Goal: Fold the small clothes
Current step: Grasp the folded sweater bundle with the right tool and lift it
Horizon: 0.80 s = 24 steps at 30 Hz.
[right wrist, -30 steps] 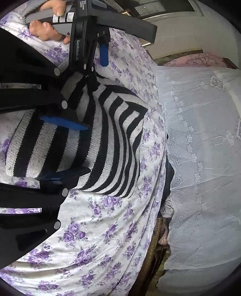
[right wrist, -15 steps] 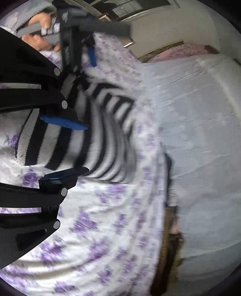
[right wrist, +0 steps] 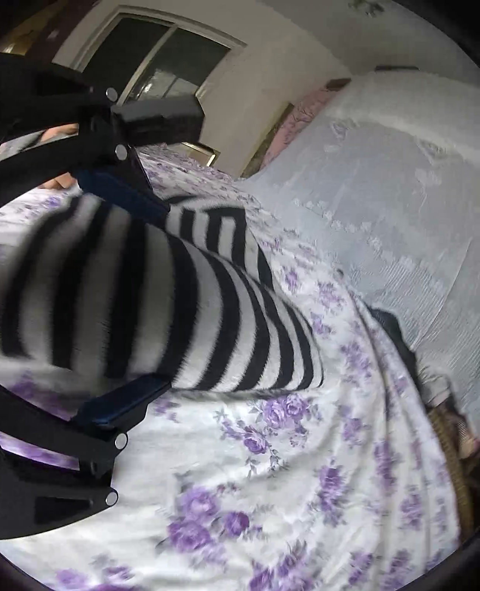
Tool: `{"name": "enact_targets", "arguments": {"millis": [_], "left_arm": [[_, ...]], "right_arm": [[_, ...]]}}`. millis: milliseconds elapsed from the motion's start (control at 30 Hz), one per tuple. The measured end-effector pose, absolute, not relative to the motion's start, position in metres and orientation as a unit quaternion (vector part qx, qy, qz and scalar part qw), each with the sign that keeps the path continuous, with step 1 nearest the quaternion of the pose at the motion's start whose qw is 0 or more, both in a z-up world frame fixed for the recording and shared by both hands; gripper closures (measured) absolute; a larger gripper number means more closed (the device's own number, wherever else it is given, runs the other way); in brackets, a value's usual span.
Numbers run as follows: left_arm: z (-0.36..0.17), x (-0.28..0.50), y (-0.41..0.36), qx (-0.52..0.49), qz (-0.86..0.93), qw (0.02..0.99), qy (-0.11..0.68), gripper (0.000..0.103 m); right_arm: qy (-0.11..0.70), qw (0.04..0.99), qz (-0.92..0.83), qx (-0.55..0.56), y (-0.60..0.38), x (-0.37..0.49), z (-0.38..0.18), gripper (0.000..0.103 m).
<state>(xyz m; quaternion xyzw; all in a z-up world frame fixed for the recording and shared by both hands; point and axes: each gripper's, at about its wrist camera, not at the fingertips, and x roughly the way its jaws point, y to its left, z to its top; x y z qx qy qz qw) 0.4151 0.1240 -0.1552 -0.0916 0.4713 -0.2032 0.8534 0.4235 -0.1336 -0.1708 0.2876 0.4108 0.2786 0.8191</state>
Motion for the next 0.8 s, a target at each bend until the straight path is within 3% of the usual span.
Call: {"name": "enact_targets", "arguments": {"millis": [133, 300, 367, 433, 600, 733, 800], "left_arm": [[-0.159, 0.420, 0.119, -0.094, -0.223, 0.847, 0.474, 0.004], [-0.165, 0.428, 0.128, -0.120, -0.227, 0.835, 0.488, 0.004], [-0.166, 0.426, 0.126, -0.118, -0.232, 0.834, 0.487, 0.004], [-0.163, 0.422, 0.116, -0.094, -0.228, 0.842, 0.481, 0.005], [-0.143, 0.398, 0.088, -0.048, -0.249, 0.861, 0.440, 0.021], [-0.138, 0.396, 0.087, -0.071, -0.257, 0.860, 0.436, 0.048], [-0.132, 0.394, 0.077, -0.070, -0.269, 0.858, 0.432, 0.054]], "right_arm": [[0.434, 0.814, 0.295, 0.249, -0.111, 0.441, -0.174, 0.003], [0.435, 0.810, 0.312, 0.239, -0.109, 0.445, -0.175, 0.005], [0.426, 0.816, 0.309, 0.237, -0.116, 0.441, -0.177, 0.018], [0.413, 0.825, 0.306, 0.235, -0.117, 0.435, -0.175, 0.038], [0.375, 0.858, 0.297, 0.189, -0.112, 0.419, -0.152, 0.048], [0.351, 0.870, 0.289, 0.191, -0.127, 0.406, -0.135, 0.050], [0.339, 0.876, 0.285, 0.189, -0.143, 0.398, -0.125, 0.051]]}}
